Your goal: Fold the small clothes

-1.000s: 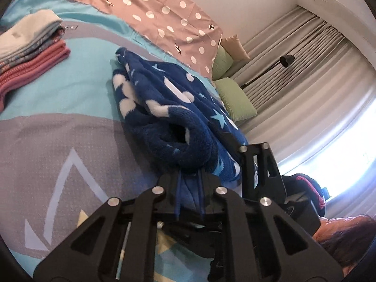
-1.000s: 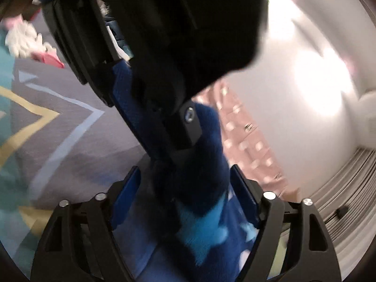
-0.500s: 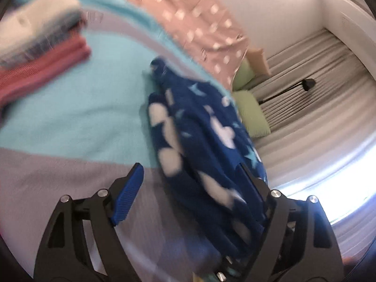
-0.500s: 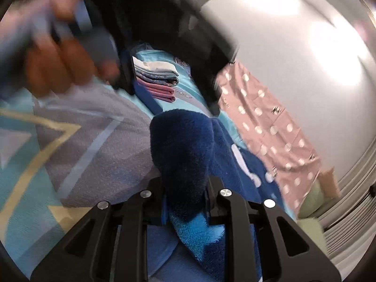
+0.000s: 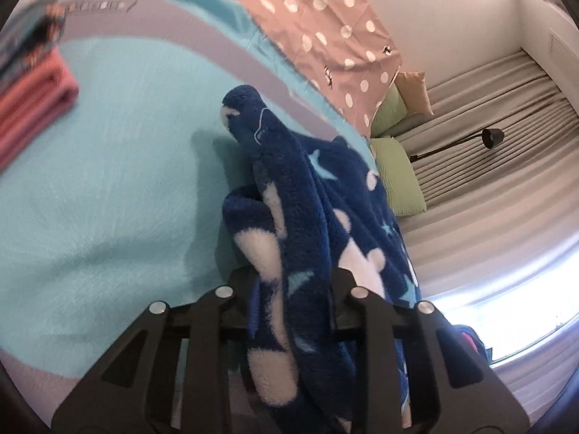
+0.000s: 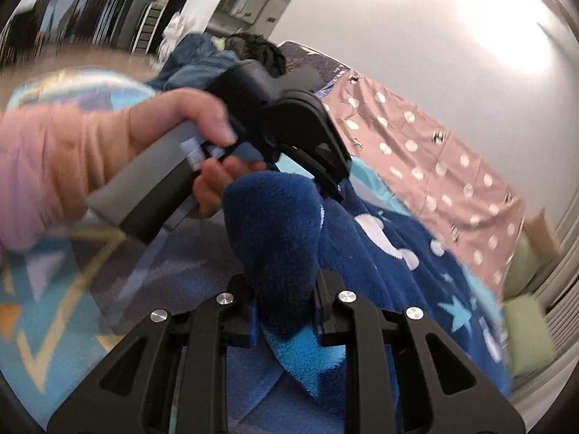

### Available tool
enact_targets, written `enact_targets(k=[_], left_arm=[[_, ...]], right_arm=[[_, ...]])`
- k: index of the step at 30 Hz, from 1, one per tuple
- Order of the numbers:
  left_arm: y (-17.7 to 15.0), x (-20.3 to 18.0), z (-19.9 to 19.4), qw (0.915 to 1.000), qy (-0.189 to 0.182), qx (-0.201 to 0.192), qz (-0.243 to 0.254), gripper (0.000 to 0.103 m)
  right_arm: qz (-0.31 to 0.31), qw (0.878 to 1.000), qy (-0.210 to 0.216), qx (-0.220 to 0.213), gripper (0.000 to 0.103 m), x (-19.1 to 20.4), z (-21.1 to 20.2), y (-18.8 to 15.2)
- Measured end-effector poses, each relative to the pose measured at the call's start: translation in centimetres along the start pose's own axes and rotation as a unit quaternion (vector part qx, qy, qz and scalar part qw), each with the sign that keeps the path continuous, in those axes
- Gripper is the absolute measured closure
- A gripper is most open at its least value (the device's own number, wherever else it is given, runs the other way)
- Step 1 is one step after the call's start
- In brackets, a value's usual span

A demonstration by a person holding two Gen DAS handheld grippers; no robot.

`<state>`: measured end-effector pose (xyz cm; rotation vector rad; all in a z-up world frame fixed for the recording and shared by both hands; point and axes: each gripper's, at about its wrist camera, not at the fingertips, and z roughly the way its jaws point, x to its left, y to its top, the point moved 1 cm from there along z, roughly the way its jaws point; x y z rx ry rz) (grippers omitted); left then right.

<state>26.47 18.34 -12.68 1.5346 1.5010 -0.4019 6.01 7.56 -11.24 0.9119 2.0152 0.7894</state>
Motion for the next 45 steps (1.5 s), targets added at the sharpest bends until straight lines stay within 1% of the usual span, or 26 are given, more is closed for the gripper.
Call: enact_targets(k=[2,5,10,13,17,18,20,24,29,33,36,37,38,40,41,42,44,45], left_arm=[[0.2,-0.9,-0.4,1.0,0.005,-0.005,0.005,0.077],[0.4,-3.0,-1.2,0.9996,0.011,-0.014,0.024,0.078],[0.9,-8.0,-1.8,0.9975,0.015,-0.023,0.064,0.076],[1.2,-11.7,-1.0,0.9949,0.025,-0.02,0.095,0.076],[0.8,-17.3,1.1,0.988,0.043,-0.016,0.147,0.076],[0.6,-19.2,2.2,0.985,0.049,-0.012,0.165,0.076],[0.2,-22.0,4.1,0.9804,0.057,-0.005,0.189,0.076],[-1.0,-26.6,8.4,0.9719,0.074,0.011,0.223,0.076],[-2.4,-30.1,13.1,0.9666,0.086,0.032,0.239,0.076],[-3.4,-31.2,16.6,0.9642,0.097,0.052,0.241,0.073],[-4.1,-32.2,19.7,0.9604,0.112,0.068,0.246,0.071],[-4.5,-32.5,20.6,0.9584,0.118,0.073,0.249,0.071],[-5.0,-32.8,21.7,0.9555,0.125,0.08,0.255,0.07],[-5.8,-33.3,23.4,0.9512,0.136,0.09,0.262,0.07],[-6.1,-33.5,24.1,0.9497,0.139,0.094,0.265,0.069],[-6.7,-33.7,25.1,0.9472,0.142,0.102,0.269,0.067],[-7.5,-33.9,26.6,0.9452,0.143,0.113,0.271,0.065],[-7.8,-33.8,27.1,0.9447,0.143,0.117,0.271,0.066]], right_arm=[[0.04,0.999,0.017,-0.003,0.081,-1.1,-0.6,0.2],[0.076,0.997,0.025,-0.016,0.082,-2.0,-1.9,0.4],[0.136,0.989,0.037,-0.039,0.082,-4.6,-4.1,0.4],[0.188,0.98,0.045,-0.053,0.083,-7.1,-5.6,0.0],[0.256,0.962,0.053,-0.073,0.083,-11.0,-7.8,-1.7],[0.268,0.959,0.054,-0.076,0.083,-11.8,-8.2,-2.2],[0.3,0.949,0.052,-0.085,0.084,-13.9,-9.5,-3.5],[0.348,0.931,0.045,-0.095,0.084,-17.0,-11.4,-6.2],[0.412,0.904,0.043,-0.103,0.084,-20.5,-13.5,-10.3],[0.447,0.887,0.047,-0.106,0.084,-22.9,-14.0,-13.1],[0.482,0.868,0.06,-0.104,0.085,-24.6,-13.9,-15.3],[0.495,0.86,0.065,-0.103,0.085,-25.1,-13.9,-16.1],[0.512,0.85,0.072,-0.101,0.085,-25.6,-14.0,-17.1],[0.534,0.836,0.083,-0.098,0.085,-26.4,-14.0,-18.6],[0.548,0.826,0.093,-0.093,0.085,-26.8,-14.1,-19.6],[0.557,0.82,0.1,-0.089,0.085,-27.1,-14.0,-20.3],[0.582,0.801,0.122,-0.073,0.085,-27.6,-13.7,-22.3],[0.592,0.793,0.13,-0.066,0.085,-27.6,-13.6,-23.1]])
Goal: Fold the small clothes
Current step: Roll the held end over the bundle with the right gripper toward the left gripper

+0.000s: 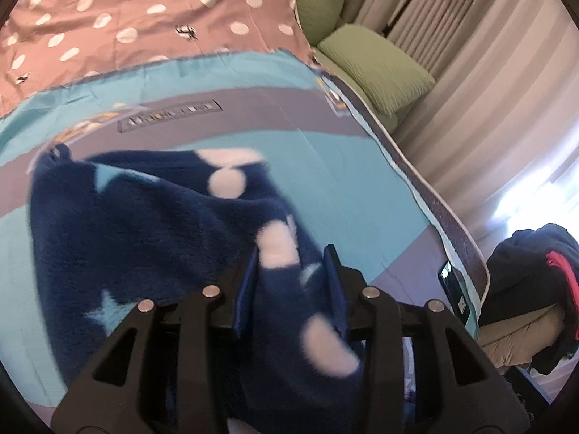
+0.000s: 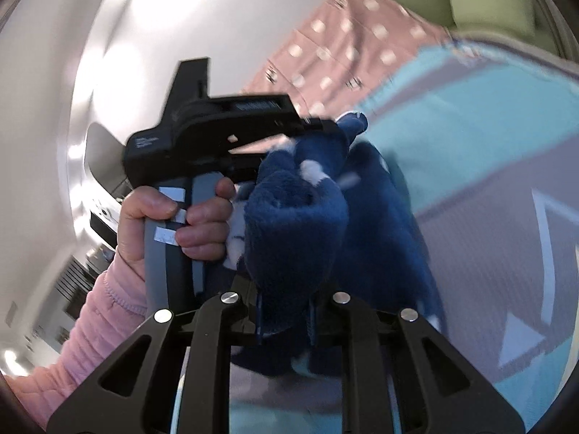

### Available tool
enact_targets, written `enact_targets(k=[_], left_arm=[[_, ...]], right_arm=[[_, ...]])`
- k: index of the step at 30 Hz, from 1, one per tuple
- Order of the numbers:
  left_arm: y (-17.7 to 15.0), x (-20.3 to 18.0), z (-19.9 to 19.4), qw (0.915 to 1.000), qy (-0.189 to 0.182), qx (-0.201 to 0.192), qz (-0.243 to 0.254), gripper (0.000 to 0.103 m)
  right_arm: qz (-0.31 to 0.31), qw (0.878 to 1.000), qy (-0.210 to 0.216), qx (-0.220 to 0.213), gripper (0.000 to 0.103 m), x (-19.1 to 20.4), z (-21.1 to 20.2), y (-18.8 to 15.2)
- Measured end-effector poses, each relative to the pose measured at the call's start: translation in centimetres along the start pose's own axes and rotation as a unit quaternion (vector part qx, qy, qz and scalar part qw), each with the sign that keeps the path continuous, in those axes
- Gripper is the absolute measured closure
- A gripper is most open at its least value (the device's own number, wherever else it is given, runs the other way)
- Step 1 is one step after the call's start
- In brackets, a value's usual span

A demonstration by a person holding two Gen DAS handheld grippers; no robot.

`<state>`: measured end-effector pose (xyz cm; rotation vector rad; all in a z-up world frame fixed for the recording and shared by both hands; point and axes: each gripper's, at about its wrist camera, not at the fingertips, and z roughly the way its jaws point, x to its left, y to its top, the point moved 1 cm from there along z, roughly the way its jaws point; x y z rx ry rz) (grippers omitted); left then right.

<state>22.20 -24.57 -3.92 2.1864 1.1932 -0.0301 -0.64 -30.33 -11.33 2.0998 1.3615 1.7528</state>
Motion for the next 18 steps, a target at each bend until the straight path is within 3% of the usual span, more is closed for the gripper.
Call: enact_targets(k=[5,11,15,16,17,18], left_arm=[[-1.1,-1.4,1.9,0.9998,0.0,0.002,0.019,0.056],[-2.0,-2.7,-2.2,0.9971,0.001,-0.05,0.057,0.047],[-4.2,-1.1,-7.2,0.9815,0.113,-0.111,0.107,0.049],[-5.0,-0.3,-8.2,0.9734,0.15,-0.122,0.124,0.05],[-5.8,0.5,-8.7,0.9646,0.185,-0.123,0.142,0.053],[-6.4,1.0,-8.8,0.961,0.201,-0.115,0.151,0.058]], right_arm=[[0.049,0.998,0.009,0.034,0.085,-2.7,-0.1,-1.4],[0.042,0.998,0.02,0.045,0.084,-2.5,-0.2,-1.1],[0.037,0.998,0.021,0.046,0.084,-2.6,-0.4,-1.1],[0.037,0.998,0.023,0.046,0.084,-2.6,-0.5,-1.3],[0.038,0.998,0.023,0.045,0.084,-2.8,-0.6,-1.4],[0.039,0.998,0.024,0.045,0.084,-2.9,-0.6,-1.4]])
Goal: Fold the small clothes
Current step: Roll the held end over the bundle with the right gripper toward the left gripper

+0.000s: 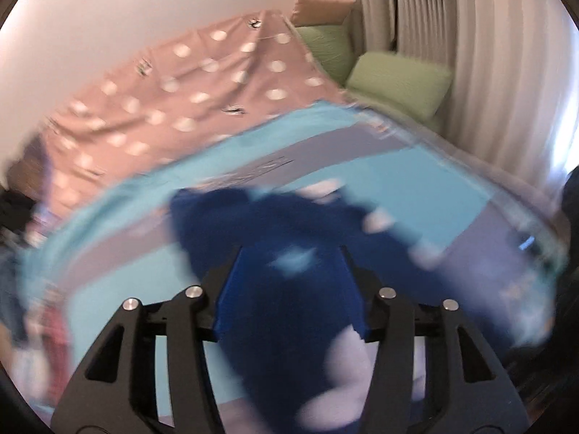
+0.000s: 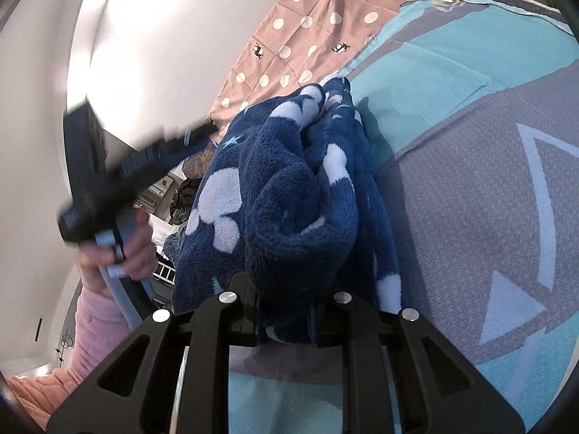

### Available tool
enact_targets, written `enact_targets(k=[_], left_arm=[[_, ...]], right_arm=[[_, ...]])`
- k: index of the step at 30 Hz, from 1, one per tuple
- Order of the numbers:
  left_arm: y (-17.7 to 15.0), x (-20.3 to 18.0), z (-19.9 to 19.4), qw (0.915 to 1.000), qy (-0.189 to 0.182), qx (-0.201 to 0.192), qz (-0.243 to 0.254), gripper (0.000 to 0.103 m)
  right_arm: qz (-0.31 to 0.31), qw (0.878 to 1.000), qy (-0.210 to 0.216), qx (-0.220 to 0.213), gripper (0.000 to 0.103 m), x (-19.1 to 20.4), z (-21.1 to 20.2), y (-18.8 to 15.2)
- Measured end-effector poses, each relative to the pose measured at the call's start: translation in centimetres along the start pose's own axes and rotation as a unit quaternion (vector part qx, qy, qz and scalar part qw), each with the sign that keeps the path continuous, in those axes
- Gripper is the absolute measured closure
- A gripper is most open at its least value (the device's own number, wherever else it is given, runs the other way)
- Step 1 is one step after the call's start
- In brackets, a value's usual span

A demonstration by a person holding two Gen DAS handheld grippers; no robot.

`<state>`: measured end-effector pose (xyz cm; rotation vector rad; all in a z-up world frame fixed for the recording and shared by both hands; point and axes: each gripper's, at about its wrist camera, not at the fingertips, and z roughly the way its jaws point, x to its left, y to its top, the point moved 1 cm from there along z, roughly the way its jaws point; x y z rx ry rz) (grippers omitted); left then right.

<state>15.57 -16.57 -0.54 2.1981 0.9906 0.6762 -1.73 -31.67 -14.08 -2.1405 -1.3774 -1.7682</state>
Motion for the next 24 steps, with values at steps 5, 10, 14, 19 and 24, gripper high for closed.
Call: enact_targets(k=[5,10,14,19,24], left_arm=[[-4.0,-1.4,1.3,0.9959,0.039,0.028,0.077,0.075],[-4.3,-3.6,1.9,0.9917,0.041,0.023,0.12,0.08],[-4.3,-3.3,2.2,0.9928,0.021,0.018,0.117,0.08],[-4.7,-3.5,2.4,0.9931,0.024,0.007,0.114,0.08],[-5.2,-2.8,2.8,0.9955,-0.005,-0.002,0.095,0.079]], right_arm=[[-0.01,1.0,-0.019,0.002,0.063,-0.2,-0.8,0.1],[-0.051,0.995,-0.068,-0.053,0.068,0.2,-5.3,0.7],[-0.173,0.974,-0.103,-0.101,0.091,5.0,-7.7,1.4],[-0.21,0.967,-0.102,-0.101,0.09,7.3,-5.3,2.6],[-0.132,0.981,-0.139,0.042,0.092,1.6,1.2,2.0]])
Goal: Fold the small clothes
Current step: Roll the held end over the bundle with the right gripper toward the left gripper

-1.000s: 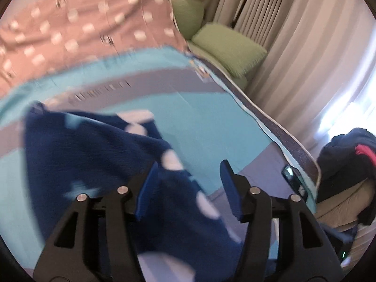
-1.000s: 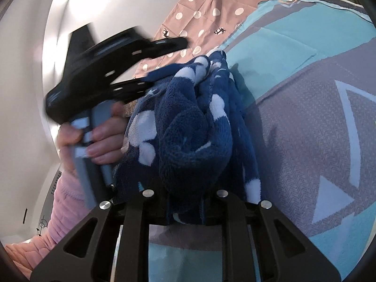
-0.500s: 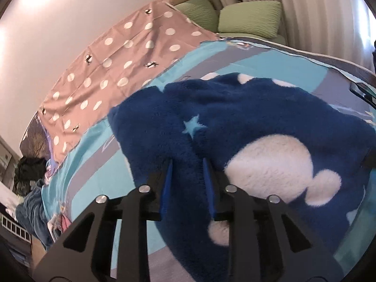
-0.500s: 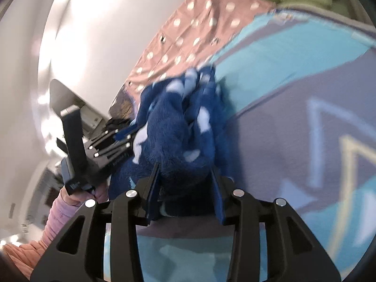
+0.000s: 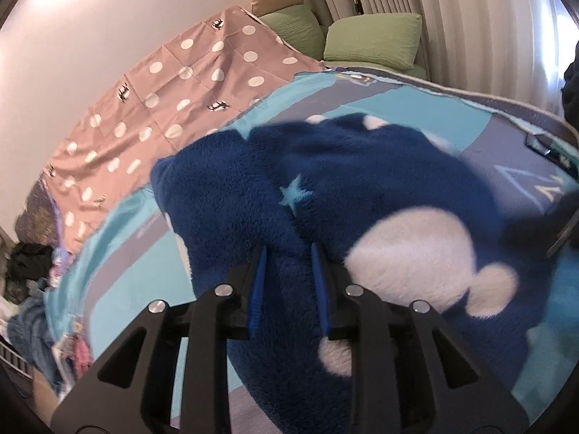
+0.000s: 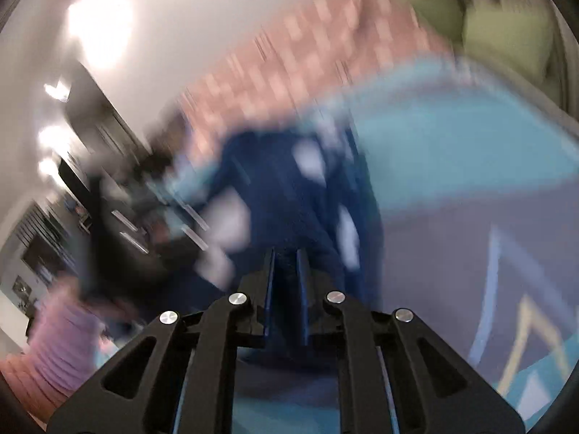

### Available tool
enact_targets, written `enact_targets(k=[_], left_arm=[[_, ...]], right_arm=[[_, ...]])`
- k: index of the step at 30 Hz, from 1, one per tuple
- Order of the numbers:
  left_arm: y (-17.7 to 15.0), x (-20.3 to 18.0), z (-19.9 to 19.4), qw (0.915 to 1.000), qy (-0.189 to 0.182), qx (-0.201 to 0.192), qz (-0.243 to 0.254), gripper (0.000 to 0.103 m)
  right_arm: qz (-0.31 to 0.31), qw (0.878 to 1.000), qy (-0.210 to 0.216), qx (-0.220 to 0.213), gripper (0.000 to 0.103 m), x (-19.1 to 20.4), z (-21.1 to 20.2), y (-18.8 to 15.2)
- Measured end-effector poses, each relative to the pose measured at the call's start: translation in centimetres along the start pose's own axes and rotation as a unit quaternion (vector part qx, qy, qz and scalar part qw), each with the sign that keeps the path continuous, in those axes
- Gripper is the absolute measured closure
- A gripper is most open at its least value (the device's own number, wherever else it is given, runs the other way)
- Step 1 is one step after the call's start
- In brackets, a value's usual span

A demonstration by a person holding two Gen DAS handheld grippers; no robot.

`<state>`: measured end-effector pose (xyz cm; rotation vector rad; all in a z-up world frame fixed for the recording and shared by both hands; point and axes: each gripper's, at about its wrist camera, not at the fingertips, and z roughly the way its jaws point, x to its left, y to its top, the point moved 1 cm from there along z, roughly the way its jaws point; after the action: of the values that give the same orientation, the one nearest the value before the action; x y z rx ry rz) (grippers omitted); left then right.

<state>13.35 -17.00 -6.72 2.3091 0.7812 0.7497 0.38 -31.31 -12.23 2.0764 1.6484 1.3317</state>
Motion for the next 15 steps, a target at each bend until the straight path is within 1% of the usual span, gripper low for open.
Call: enact_targets(k=[1,2,4,5,6,8,9,11,13,14,15], left_arm=[[-0.1,0.1,0.1,1.0,-0.007,-0.004,-0.005,0.079],[-0.3,0.3,0.3,0.9997,-0.015,-0.01,-0.019,0.079],[-0.4,0.4,0.4,0.999,-0.02,-0.017,-0.035,0.079],[-0.5,0.3,0.4,0.9989,-0.018,-0.023,-0.038,0.079],[-0.7,0.2,0.4,0.9988,-0.015,-0.026,-0.038,0.079],[-0.9,0.2,0.2,0.9986,-0.014,-0.031,-0.041,0.079],[-0.9,0.3,0.2,0.9985,-0.014,-0.032,-0.043,0.079],[-0.9,0.6,0.1,0.998,-0.017,-0.032,-0.052,0.079],[-0.8,0.7,0.1,0.9978,-0.019,-0.029,-0.056,0.079],[-0.7,0.7,0.1,0.9977,-0.021,-0.028,-0.058,0.079],[-0.6,0.7,0.2,0.9977,-0.021,-0.027,-0.059,0.079]], right_arm=[[0.0,1.0,0.008,0.013,0.093,-0.6,0.8,-0.5],[0.002,1.0,0.02,0.018,0.093,-1.2,0.7,-0.6],[0.04,0.998,0.031,0.037,0.093,-2.1,0.4,-0.2],[0.042,0.998,0.028,0.042,0.093,-2.1,0.5,-0.2],[0.029,0.999,0.02,0.042,0.093,-1.9,0.5,-0.1],[-0.023,0.999,-0.013,0.036,0.094,-0.5,0.3,-0.2],[-0.034,0.999,-0.025,0.032,0.093,0.1,0.4,-0.2],[-0.068,0.995,-0.065,0.013,0.093,1.7,-0.4,-0.1],[-0.099,0.991,-0.092,-0.011,0.092,3.4,-1.3,0.1],[-0.117,0.989,-0.085,-0.029,0.092,4.5,-2.2,0.3],[-0.129,0.989,-0.068,-0.04,0.092,5.4,-2.5,0.4]])
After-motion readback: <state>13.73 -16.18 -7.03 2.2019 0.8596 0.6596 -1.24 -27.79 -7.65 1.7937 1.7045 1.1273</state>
